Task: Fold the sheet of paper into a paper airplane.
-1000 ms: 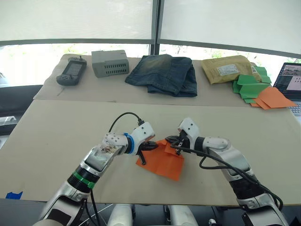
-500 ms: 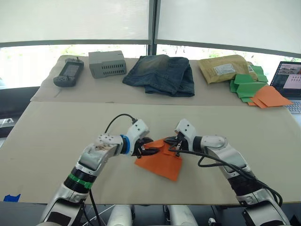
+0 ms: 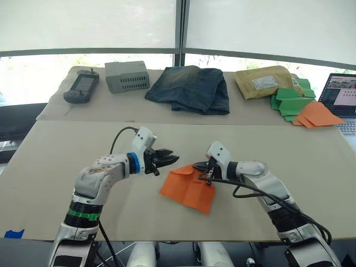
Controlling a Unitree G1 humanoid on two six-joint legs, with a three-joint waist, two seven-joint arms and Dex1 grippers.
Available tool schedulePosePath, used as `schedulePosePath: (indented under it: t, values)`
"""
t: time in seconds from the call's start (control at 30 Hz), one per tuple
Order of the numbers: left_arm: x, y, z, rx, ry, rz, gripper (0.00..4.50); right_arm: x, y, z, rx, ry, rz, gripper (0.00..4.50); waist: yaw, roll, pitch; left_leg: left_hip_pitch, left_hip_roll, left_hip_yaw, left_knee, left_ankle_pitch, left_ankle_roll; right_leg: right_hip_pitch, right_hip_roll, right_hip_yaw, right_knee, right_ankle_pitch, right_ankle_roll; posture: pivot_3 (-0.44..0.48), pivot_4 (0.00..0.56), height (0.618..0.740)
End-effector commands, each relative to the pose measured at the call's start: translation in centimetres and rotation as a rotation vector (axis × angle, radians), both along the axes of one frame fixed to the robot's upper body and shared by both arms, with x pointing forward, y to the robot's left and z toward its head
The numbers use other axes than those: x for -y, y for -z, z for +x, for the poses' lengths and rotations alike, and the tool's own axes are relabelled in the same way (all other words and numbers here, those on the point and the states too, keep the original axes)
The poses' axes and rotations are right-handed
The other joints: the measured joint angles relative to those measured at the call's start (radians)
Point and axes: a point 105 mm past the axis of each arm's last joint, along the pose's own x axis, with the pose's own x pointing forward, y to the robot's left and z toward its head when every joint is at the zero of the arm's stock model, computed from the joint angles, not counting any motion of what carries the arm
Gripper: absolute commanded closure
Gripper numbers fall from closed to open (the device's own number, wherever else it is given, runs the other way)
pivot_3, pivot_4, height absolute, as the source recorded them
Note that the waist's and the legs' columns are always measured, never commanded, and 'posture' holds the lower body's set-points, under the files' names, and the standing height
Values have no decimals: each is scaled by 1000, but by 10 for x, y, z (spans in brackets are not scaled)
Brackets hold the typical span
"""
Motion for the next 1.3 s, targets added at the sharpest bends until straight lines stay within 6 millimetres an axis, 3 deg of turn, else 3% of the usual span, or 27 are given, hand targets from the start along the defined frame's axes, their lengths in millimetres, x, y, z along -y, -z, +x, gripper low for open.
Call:
schedulePosePath:
  t: [0.03, 0.07, 0.4, 0.8, 1.07, 1.17, 1.3]
  values:
    - [12, 9, -5, 59, 72, 53, 4246, 3, 17, -6, -51, 12, -37, 4500, 0, 0, 0, 0, 0, 0, 0, 0, 0, 0, 0, 0, 0, 0, -1, 0, 150, 722]
    - [13, 15, -5, 50, 76, 62, 4476, 3, 17, -6, -50, 14, -38, 4500, 0, 0, 0, 0, 0, 0, 0, 0, 0, 0, 0, 0, 0, -1, -2, 0, 150, 722]
    - [6, 67, -2, 4, 1, 229, 4476, -2, 6, -6, 6, 16, 1, 4500, 3, 0, -1, 0, 1, 0, 0, 0, 0, 0, -1, 0, 0, -2, -4, 0, 150, 722]
    - [16, 72, -13, -24, 15, 197, 4476, -30, 4, 0, 32, 7, 25, 4500, 2, 1, -1, 10, 2, -5, -2, 0, 0, 8, -2, 0, -1, -4, -7, 0, 150, 722]
    - [13, 75, -14, -35, 3, 205, 4476, 10, 7, 23, 74, 179, -55, 4500, 6, 1, -1, 10, 2, -5, -2, 0, 0, 8, -2, 0, -2, -4, -7, 0, 150, 722]
    - [11, 76, -12, -31, -12, 212, 4476, 27, 5, 24, 88, 209, -59, 4500, 7, 1, -1, 9, 1, -5, -2, 0, 0, 9, -3, 0, -3, -5, -6, 0, 150, 722]
    - [10, 76, -11, -32, -11, 210, 4476, 34, 0, 23, 119, 202, -45, 4500, 6, 1, -1, 9, 1, -5, -2, -1, -1, 9, -3, 0, -4, -5, -6, 0, 150, 722]
